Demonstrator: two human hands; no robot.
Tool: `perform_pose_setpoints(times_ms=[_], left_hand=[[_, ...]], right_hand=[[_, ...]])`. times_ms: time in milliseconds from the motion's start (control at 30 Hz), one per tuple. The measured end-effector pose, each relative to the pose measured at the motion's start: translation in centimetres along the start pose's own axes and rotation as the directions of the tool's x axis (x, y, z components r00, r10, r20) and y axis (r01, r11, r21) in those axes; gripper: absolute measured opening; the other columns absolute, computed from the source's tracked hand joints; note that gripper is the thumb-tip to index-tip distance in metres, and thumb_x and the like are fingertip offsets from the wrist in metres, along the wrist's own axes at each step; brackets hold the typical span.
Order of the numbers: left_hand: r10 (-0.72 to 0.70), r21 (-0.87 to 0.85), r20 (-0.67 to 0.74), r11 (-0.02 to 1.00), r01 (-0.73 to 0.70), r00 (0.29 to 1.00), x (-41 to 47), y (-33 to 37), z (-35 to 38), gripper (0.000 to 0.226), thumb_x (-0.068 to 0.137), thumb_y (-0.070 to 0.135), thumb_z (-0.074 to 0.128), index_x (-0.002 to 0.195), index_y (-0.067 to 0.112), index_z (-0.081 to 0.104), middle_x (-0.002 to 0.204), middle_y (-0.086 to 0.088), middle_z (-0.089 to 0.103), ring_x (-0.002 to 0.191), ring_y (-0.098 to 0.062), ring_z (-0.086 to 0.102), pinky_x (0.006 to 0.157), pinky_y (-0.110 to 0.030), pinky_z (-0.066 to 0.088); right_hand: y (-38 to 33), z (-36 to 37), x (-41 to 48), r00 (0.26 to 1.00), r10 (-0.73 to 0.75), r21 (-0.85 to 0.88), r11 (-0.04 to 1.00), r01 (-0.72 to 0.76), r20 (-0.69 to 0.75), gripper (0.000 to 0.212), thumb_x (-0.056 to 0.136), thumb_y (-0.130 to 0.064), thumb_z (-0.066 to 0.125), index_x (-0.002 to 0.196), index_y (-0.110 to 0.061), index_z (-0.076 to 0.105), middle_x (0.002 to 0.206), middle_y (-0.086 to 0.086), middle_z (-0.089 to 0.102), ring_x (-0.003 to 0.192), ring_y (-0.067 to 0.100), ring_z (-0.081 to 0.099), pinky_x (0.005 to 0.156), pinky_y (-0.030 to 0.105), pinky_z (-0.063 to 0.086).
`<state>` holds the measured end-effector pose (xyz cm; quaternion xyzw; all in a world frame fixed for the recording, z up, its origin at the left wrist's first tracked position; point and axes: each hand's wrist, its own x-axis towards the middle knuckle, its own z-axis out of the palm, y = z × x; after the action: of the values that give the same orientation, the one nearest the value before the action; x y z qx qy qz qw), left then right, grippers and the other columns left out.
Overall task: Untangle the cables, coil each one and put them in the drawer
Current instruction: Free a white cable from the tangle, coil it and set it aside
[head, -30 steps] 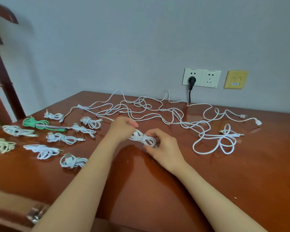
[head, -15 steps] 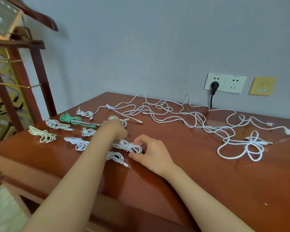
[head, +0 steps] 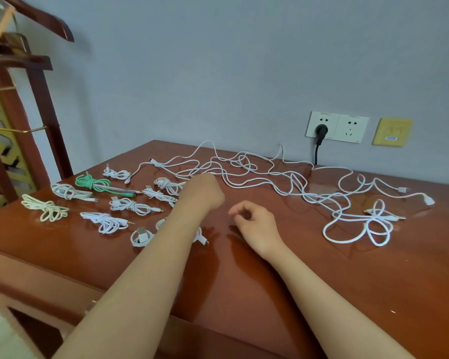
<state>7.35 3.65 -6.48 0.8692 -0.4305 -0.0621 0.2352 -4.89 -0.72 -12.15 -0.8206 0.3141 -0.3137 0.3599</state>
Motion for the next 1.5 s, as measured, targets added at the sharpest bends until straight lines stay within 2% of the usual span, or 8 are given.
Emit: perform_pose_setpoints(times_ms=[200, 400, 600, 900, 1100, 1267, 1400, 1500], left_hand=[[0.1, -0.024, 0.105, 0.995, -0.098, 0.989, -0.3, 3.8, 3.5, 0.033, 0.083, 0.012, 0.047, 0.109, 0.013, 0.066, 0.116, -0.01, 0.063, 0.109, -0.029, 0.058, 0.093, -0.037, 0.049], [0.184, -0.05, 0.167, 0.983, -0.178, 0.969, -1.2, 6.3, 7.7, 0.031, 0.083, 0.01, 0.045, 0.107, 0.016, 0.065, 0.118, -0.009, 0.058, 0.11, -0.031, 0.054, 0.097, -0.038, 0.044], [0.205, 0.048, 0.072, 0.977, -0.209, 0.976, -0.7, 7.7, 10.2, 0.028, 0.094, 0.019, 0.036, 0.113, 0.015, 0.056, 0.12, -0.011, 0.049, 0.113, -0.032, 0.044, 0.097, -0.039, 0.033], [0.281, 0.056, -0.028, 0.959, -0.279, 0.959, 0.6, 10.6, 12.8, 0.034, 0.092, 0.019, 0.041, 0.125, 0.011, 0.043, 0.125, -0.011, 0.048, 0.115, -0.031, 0.046, 0.093, -0.04, 0.035], [0.356, -0.219, -0.021, 0.91, -0.352, 0.934, 1.6, 10.2, 12.8, 0.056, 0.087, 0.015, 0.048, 0.138, 0.035, 0.033, 0.117, -0.006, 0.046, 0.107, -0.031, 0.052, 0.094, -0.04, 0.041], [0.33, -0.271, -0.027, 0.906, -0.325, 0.944, 2.3, 10.0, 13.3, 0.038, 0.089, 0.023, 0.052, 0.126, 0.028, 0.045, 0.118, -0.005, 0.05, 0.111, -0.028, 0.052, 0.096, -0.04, 0.04], [0.376, -0.369, -0.074, 0.85, -0.376, 0.924, 2.2, 10.2, 13.0, 0.036, 0.09, 0.021, 0.052, 0.125, 0.029, 0.049, 0.11, -0.005, 0.052, 0.102, -0.026, 0.054, 0.088, -0.033, 0.042], [0.377, -0.367, -0.091, 0.848, -0.383, 0.922, 2.0, 10.2, 12.9, 0.017, 0.089, 0.018, 0.053, 0.089, 0.018, 0.07, 0.094, -0.008, 0.06, 0.09, -0.024, 0.058, 0.075, -0.029, 0.043]], right_hand=[[3.3, -4.7, 0.0, 0.996, 0.042, -0.233, 0.971, -0.061, -0.084, 0.02, 0.082, -0.005, 0.051, 0.079, -0.023, 0.059, 0.076, -0.004, 0.058, 0.071, 0.015, 0.052, 0.066, 0.022, 0.035], [6.5, -8.9, -1.0, 0.957, -0.165, -0.674, 0.737, -0.042, -0.24, 0.016, 0.071, -0.006, 0.05, 0.075, -0.004, 0.065, 0.08, 0.013, 0.062, 0.08, 0.038, 0.057, 0.07, 0.039, 0.044], [7.1, -10.8, -1.0, 0.914, 0.168, -0.753, 0.522, -0.4, -0.369, 0.038, 0.088, -0.024, 0.043, 0.122, -0.007, 0.043, 0.125, 0.014, 0.041, 0.111, 0.034, 0.045, 0.089, 0.039, 0.037], [8.0, -11.2, 0.0, 0.973, 0.045, -0.642, 0.744, -0.184, -0.227, 0.037, 0.087, -0.009, 0.044, 0.124, -0.009, 0.043, 0.126, 0.009, 0.045, 0.103, 0.032, 0.054, 0.069, 0.03, 0.033], [8.8, -11.6, 0.6, 0.913, -0.074, -0.171, 0.985, 0.005, -0.402, 0.039, 0.071, 0.01, 0.047, 0.093, -0.022, 0.048, 0.075, -0.002, 0.053, 0.062, 0.009, 0.047, 0.061, 0.03, 0.037], [9.4, -11.8, 1.1, 0.934, 0.024, 0.127, 0.992, 0.023, -0.356, 0.047, 0.06, 0.011, 0.038, 0.072, -0.03, 0.058, 0.042, -0.008, 0.036, 0.042, 0.007, 0.031, 0.048, 0.022, 0.027], [8.0, -12.0, 0.2, 0.983, 0.055, 0.294, 0.956, -0.001, -0.175, 0.035, 0.048, -0.001, 0.034, 0.064, -0.011, 0.063, 0.033, -0.002, 0.037, 0.031, 0.008, 0.031, 0.04, 0.017, 0.03], [7.3, -12.9, 0.5, 0.978, 0.21, 0.325, 0.925, -0.196, -0.009, 0.033, 0.063, 0.01, 0.034, 0.051, -0.004, 0.061, 0.034, 0.004, 0.048, 0.033, 0.01, 0.041, 0.04, 0.015, 0.036]])
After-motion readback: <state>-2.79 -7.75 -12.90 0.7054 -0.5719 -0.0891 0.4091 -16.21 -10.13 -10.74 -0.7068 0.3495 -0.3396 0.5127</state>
